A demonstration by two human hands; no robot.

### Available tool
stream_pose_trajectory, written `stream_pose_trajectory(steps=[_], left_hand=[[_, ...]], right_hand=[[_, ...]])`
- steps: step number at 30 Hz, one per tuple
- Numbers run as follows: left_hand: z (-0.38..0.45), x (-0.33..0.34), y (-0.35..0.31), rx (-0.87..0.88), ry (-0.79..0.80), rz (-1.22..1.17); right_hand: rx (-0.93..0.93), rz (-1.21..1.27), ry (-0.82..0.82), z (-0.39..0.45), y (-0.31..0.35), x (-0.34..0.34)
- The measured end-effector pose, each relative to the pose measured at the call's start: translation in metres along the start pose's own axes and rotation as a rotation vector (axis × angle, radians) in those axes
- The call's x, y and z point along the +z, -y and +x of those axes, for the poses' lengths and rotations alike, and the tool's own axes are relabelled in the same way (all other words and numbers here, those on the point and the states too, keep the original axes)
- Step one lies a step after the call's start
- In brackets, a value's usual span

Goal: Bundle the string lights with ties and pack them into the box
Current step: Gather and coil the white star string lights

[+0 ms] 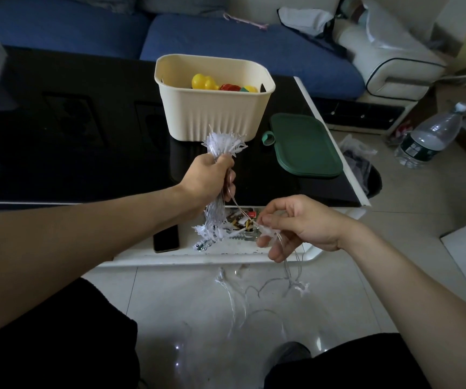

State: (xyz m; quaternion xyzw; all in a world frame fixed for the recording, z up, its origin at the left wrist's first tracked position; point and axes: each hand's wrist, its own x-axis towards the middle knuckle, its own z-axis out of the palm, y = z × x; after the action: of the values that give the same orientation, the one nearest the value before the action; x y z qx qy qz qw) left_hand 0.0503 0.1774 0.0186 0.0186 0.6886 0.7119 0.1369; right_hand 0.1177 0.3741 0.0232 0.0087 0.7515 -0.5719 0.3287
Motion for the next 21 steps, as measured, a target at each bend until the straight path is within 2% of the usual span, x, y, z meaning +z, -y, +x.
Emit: stream_pose_trajectory(steps=[5, 9, 12, 21], left_hand=[[0.0, 0.0, 0.001, -0.022, -0.004, -0.003], [-0.002, 0.002, 0.002, -0.021, -0.008, 0.006], [-0.002, 0.003, 0.002, -0.021, -0.008, -0.002], [0.0, 0.001, 0.002, -0.013, -0.065, -0.01]], right_hand=[[-0.041, -0.01, -0.016, -0.001, 0.006, 0.006], [-0.192, -0.374, -0.139, 0.002, 0.008, 0.013], [-0.261, -0.45, -0.169, 0.003, 0.014, 0.02], [-0.325, -0.515, -0.046, -0.002, 0.019, 0.026]])
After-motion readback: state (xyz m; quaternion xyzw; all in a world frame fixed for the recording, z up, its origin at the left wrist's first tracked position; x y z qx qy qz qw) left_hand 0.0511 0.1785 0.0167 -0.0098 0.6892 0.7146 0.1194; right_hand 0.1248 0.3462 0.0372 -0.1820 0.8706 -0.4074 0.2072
